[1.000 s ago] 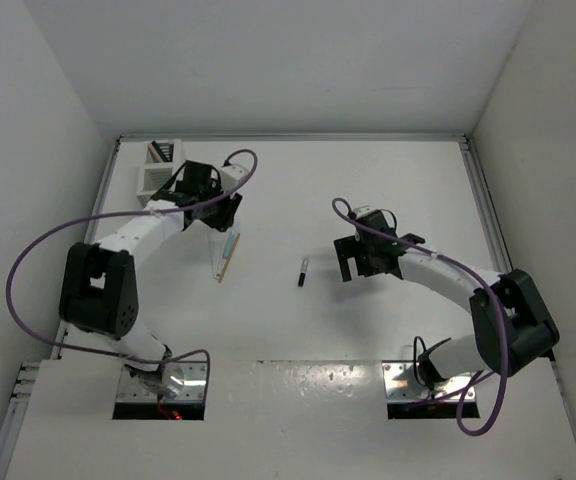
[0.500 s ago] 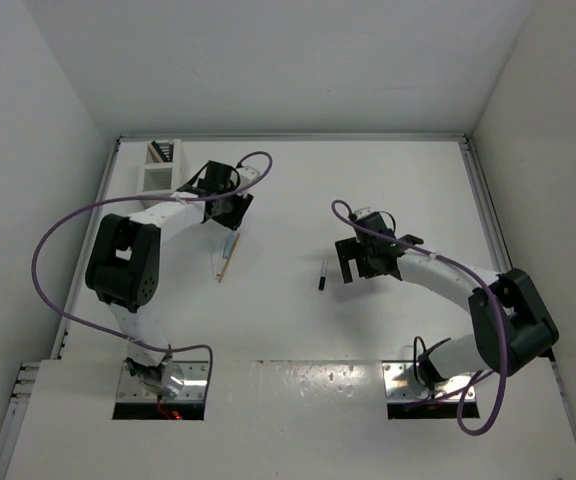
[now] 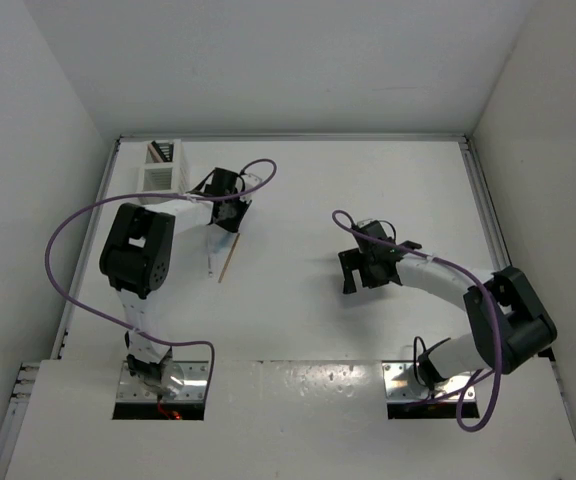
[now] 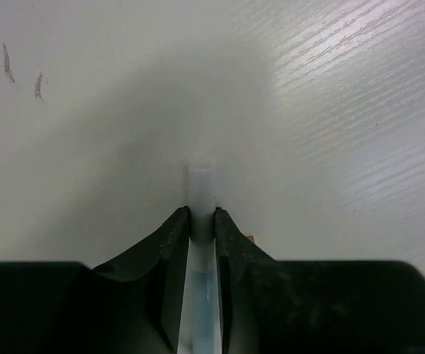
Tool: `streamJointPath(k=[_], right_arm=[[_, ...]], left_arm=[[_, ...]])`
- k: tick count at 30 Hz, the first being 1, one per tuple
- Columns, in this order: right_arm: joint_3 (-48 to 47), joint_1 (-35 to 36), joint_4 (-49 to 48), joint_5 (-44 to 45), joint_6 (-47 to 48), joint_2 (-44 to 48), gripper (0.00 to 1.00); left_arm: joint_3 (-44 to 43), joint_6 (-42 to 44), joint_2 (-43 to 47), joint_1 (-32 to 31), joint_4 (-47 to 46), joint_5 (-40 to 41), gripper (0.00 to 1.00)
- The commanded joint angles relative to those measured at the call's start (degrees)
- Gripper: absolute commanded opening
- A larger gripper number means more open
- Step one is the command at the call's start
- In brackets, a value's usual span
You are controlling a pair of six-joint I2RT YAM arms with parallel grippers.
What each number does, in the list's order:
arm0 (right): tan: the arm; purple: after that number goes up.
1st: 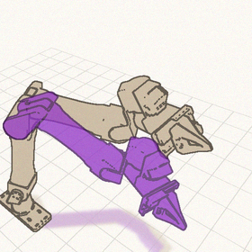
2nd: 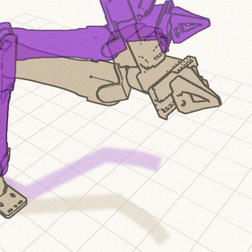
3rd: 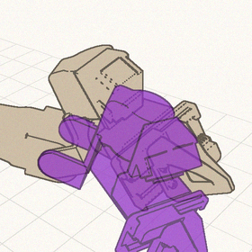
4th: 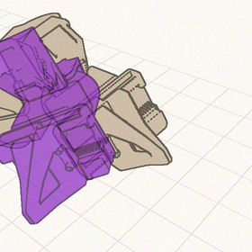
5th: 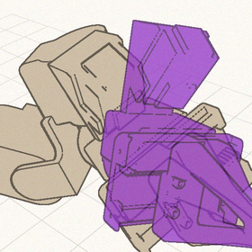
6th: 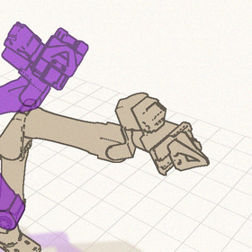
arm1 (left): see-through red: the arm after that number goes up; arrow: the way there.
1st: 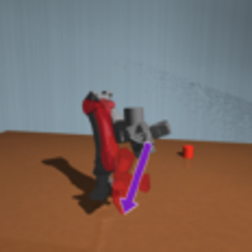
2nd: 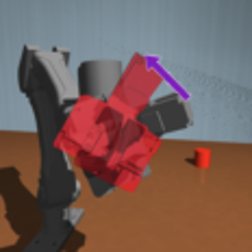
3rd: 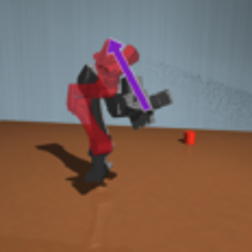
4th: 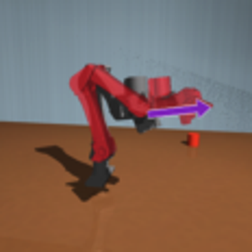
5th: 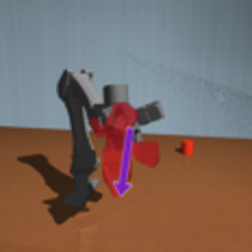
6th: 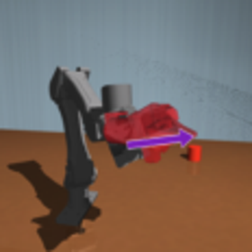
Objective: Organize the makeup
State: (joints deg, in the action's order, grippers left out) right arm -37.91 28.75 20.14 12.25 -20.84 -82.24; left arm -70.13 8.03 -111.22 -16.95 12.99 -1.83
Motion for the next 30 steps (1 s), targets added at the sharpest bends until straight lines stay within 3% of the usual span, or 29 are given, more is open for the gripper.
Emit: streamJointPath(k=[1,6,11,21,27,30], right_arm=[[0.73,-0.19,-0.63,1.11,-1.04,-0.73,1.0],[1.43,-2.12,-1.33,1.37,-1.57,-2.92,1.0],[1.44,-3.96,-0.63,1.81,-1.22,-3.02,1.0],[1.44,-4.23,-0.01,2.6,0.62,-1.08,1.0],[0.82,-3.97,-0.19,1.9,1.41,-0.73,1.0],[0.3,-3.97,-0.37,1.55,2.29,-0.64,1.0]], left_arm=[[-0.89,-0.65,-1.8,-0.45,-1.48,1.12,0.24],[-0.89,-0.65,-2.95,-0.45,-2.01,1.12,0.08],[-0.89,-1.26,-2.95,-0.45,-2.01,-0.28,0.0],[-5.63,0.66,1.87,0.16,-1.22,-6.69,0.0],[-18.8,1.2,6.71,0.16,5.72,-10.48,0.0],[-28.11,-0.99,8.47,4.63,8.36,-11.53,0.0]])
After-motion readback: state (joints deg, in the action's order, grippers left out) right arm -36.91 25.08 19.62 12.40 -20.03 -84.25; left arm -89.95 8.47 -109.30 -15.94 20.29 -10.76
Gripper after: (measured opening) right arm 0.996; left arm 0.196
